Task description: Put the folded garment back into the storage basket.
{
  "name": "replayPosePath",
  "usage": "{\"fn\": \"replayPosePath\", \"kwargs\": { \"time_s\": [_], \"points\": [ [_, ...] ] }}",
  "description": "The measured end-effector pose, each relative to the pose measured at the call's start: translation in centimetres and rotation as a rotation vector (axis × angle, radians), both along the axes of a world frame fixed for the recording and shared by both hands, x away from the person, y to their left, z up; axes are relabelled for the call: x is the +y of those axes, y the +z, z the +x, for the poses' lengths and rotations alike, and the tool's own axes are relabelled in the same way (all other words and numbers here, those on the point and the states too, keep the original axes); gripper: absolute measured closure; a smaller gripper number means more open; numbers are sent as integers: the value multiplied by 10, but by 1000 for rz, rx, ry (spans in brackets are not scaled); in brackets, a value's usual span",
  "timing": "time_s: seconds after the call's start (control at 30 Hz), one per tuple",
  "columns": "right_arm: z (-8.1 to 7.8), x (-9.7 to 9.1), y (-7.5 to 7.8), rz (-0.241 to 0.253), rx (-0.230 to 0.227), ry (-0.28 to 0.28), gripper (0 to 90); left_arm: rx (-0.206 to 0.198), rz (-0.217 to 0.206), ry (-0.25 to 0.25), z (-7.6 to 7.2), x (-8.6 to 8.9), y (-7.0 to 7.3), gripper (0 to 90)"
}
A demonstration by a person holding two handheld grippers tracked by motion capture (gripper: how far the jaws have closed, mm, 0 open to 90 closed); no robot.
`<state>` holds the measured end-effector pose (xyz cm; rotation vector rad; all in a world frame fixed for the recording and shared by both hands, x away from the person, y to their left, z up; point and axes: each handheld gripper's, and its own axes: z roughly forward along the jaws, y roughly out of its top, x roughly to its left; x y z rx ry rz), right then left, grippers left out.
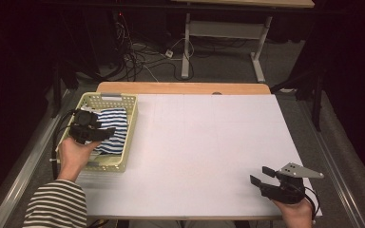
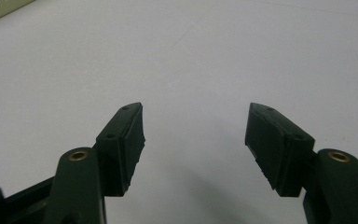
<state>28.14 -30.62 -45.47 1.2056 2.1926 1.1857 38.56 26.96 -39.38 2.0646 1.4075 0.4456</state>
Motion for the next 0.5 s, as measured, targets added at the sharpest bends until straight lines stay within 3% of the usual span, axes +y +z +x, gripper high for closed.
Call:
{"fn": "replayPosePath", "kwargs": {
  "time_s": [0.5],
  "points": [
    [-2,0,0,-3,-1,3,379,-26,-41,-27,-14,-2,0,385]
  ]
}}
